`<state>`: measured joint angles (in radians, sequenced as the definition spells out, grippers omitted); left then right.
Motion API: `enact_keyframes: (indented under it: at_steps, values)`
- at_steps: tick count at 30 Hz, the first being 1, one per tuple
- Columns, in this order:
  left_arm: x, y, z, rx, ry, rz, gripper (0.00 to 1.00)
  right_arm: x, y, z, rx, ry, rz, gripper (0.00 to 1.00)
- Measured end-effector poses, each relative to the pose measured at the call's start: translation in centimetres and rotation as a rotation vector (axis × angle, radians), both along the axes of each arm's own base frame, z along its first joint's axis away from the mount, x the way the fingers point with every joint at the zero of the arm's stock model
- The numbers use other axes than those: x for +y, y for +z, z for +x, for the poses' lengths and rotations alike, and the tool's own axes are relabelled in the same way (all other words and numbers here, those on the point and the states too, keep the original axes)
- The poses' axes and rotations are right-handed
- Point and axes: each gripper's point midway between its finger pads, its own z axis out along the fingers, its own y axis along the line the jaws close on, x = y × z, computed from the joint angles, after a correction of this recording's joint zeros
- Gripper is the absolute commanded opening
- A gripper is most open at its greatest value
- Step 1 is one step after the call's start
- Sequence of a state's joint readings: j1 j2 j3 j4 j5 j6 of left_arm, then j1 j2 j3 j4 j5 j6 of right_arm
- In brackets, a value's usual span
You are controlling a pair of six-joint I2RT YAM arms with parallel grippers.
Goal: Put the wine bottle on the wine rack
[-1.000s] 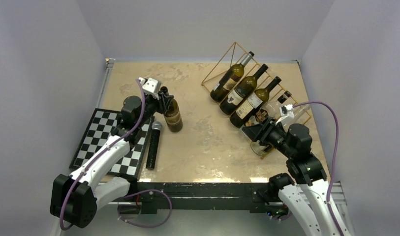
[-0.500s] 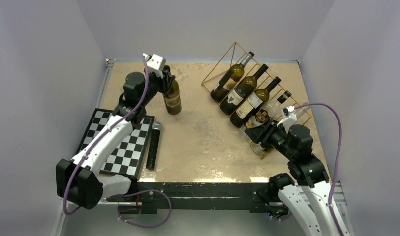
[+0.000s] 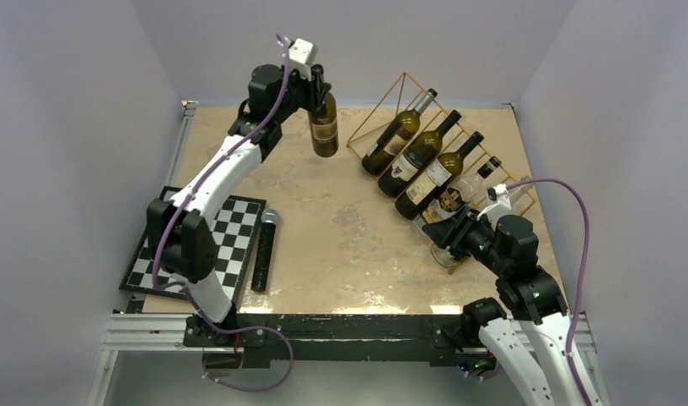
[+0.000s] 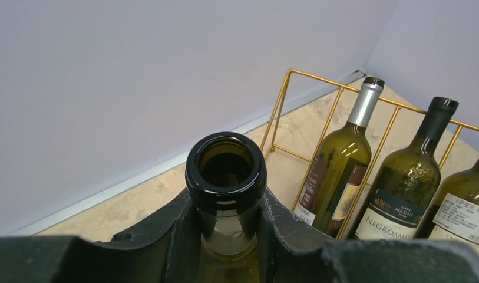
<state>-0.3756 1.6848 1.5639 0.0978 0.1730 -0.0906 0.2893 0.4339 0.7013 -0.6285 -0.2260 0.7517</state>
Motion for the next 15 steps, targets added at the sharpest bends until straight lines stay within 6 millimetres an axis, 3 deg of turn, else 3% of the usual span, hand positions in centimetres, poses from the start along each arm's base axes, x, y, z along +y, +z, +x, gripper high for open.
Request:
enact_keyframes:
  at_steps: [4, 8, 11, 15]
  values:
    - [-3.3, -3.0, 2.5, 0.068, -0.039, 0.037, 0.0, 0.1, -0.5, 0.3, 0.027, 0.001, -0.008, 0.42]
    - [-6.8, -5.8, 3.6, 0.12, -0.058, 0.093, 0.0, 0.2, -0.9, 0.5, 0.045, 0.001, -0.013, 0.42]
    - [-8.6, -6.9, 4.1, 0.137, -0.058, 0.119, 0.0, 0.2, -0.8, 0.7, 0.042, 0.002, -0.012, 0.42]
    - [-10.3, -6.8, 5.0, 0.112, -0.047, 0.139, 0.0, 0.3, -0.7, 0.7, 0.037, 0.003, -0.009, 0.41]
